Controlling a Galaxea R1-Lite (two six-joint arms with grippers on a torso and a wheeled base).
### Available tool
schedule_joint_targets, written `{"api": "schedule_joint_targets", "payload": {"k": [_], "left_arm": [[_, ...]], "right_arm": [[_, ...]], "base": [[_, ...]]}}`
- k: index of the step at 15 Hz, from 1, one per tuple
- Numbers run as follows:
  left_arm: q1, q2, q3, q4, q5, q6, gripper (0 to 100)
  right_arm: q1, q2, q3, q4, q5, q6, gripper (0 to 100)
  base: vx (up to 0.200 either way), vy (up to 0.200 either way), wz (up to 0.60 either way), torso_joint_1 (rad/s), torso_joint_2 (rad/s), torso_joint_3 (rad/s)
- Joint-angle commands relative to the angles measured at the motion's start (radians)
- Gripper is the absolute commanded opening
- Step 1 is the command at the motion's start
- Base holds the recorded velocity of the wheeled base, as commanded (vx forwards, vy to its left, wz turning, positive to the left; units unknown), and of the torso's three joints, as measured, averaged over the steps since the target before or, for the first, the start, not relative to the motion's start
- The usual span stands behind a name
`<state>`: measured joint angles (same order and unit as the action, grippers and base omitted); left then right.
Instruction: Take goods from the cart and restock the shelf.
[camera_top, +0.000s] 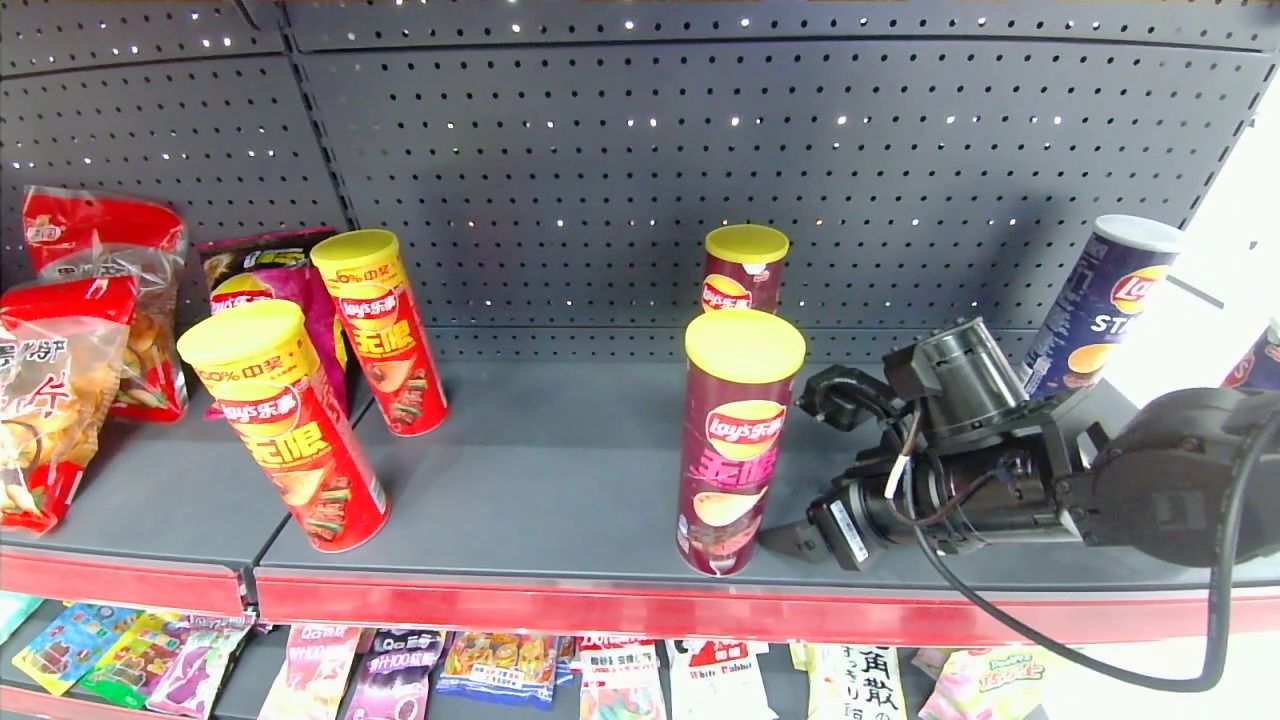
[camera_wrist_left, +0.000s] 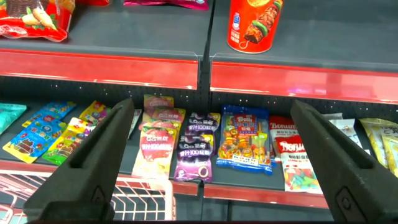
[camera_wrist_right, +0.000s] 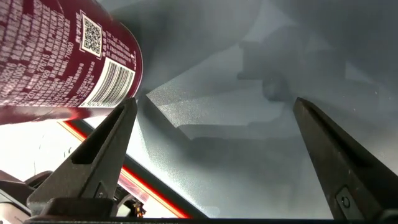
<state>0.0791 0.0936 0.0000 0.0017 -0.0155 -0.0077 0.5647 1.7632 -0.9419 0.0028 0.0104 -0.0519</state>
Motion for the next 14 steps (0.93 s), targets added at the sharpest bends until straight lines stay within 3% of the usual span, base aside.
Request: {"api": "schedule_joint_targets", "payload": {"k": [1,14], "left_arm": [[0.001,0.001,0.000,0.000,0.000,0.000,100],[0.001,0.001,0.000,0.000,0.000,0.000,100]], "right_arm": [[0.003,0.002,0.000,0.000,0.000,0.000,100],[0.014,0.012,-0.009,0.000,0.002,0.000,100]], "base": [[0.000,0.000,0.00,0.000,0.00,0.000],[0.000,0.000,0.00,0.000,0.00,0.000]]}}
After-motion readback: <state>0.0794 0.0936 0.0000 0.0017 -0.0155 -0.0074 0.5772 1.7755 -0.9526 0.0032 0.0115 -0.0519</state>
